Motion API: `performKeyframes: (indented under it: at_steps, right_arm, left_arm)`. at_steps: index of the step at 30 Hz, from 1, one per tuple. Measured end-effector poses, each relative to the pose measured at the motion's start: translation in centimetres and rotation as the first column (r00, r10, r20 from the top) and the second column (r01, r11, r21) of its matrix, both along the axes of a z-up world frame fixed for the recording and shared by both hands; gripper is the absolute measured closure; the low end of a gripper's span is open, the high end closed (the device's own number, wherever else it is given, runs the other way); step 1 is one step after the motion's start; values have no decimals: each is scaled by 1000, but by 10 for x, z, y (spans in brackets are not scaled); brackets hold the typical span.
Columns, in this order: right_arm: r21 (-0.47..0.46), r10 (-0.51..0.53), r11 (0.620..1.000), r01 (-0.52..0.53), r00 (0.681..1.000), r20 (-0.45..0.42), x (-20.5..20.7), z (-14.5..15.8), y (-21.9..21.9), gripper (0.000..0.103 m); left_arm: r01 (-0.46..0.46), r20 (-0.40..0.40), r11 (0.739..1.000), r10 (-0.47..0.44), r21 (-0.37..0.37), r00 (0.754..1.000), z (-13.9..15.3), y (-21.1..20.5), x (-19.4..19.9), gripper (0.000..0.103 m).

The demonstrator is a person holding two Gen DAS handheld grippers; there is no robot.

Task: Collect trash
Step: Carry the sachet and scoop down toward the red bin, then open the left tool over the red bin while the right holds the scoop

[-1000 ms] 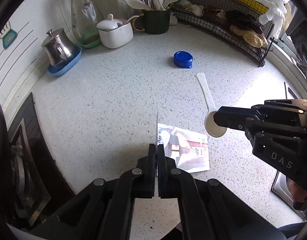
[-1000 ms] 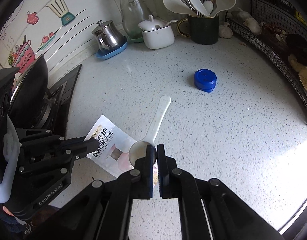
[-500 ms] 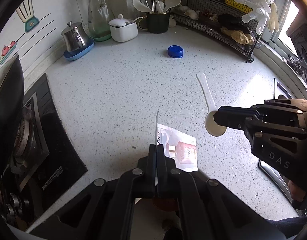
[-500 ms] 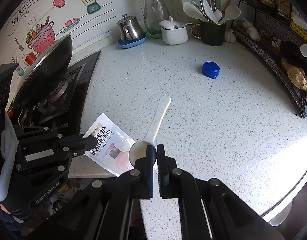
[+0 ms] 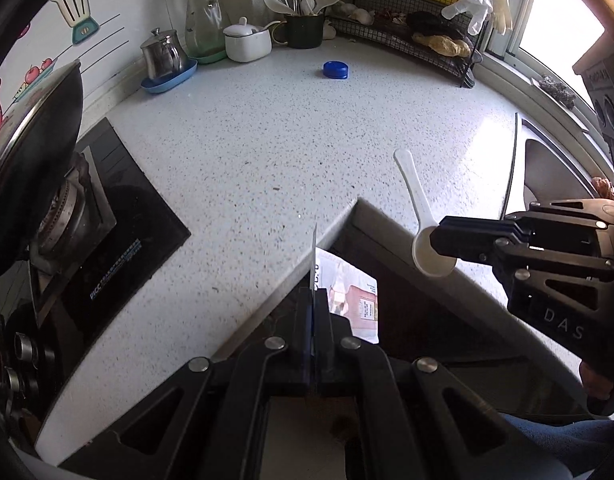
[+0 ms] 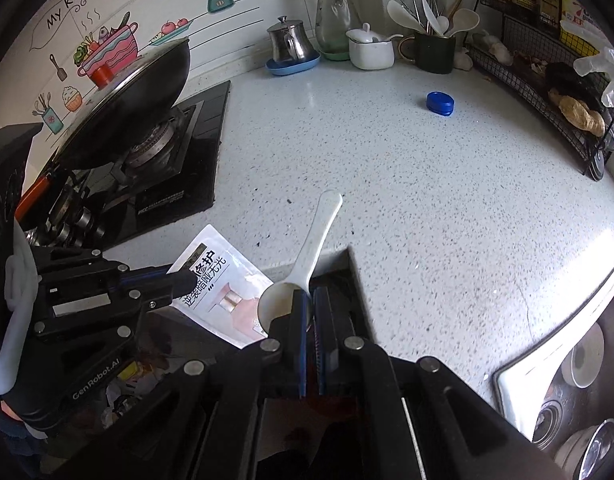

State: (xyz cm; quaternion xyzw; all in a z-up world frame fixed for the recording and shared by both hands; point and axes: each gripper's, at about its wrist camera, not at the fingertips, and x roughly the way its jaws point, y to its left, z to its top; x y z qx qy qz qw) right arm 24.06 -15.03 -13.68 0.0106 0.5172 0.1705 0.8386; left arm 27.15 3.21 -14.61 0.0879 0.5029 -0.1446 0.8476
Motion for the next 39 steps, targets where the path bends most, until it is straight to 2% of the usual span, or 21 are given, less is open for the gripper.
performKeyframes:
  at_steps: [7, 15, 24, 27, 31, 39]
  right_arm:
    - [-13, -25, 1000, 24, 999, -28, -51, -12, 15, 100]
    - [-32, -40, 999, 37, 996, -84, -93, -35, 26, 100]
    - [-63, -50, 997, 40, 984, -171, -109, -77, 29, 100]
    - [-79, -51, 996, 36, 979, -198, -110, -99, 28, 100]
    - [-89, -76, 994, 56, 969, -237, -106, -137, 25, 100]
    - [-98, -113, 991, 86, 944, -310, -94, -236, 16, 100]
  left_arm:
    - [16, -24, 1000, -16, -6, 1000, -15, 15, -47, 103]
    - [21, -88, 1000, -21, -1, 996, -45, 26, -85, 103]
    - [23, -175, 999, -27, -23, 984, -91, 27, -102, 103]
    - [31, -202, 999, -35, -22, 979, -114, 24, -100, 103]
    - [50, -242, 999, -51, -8, 969, -159, 20, -92, 103]
    - [56, -307, 998, -56, -9, 950, -265, 14, -69, 103]
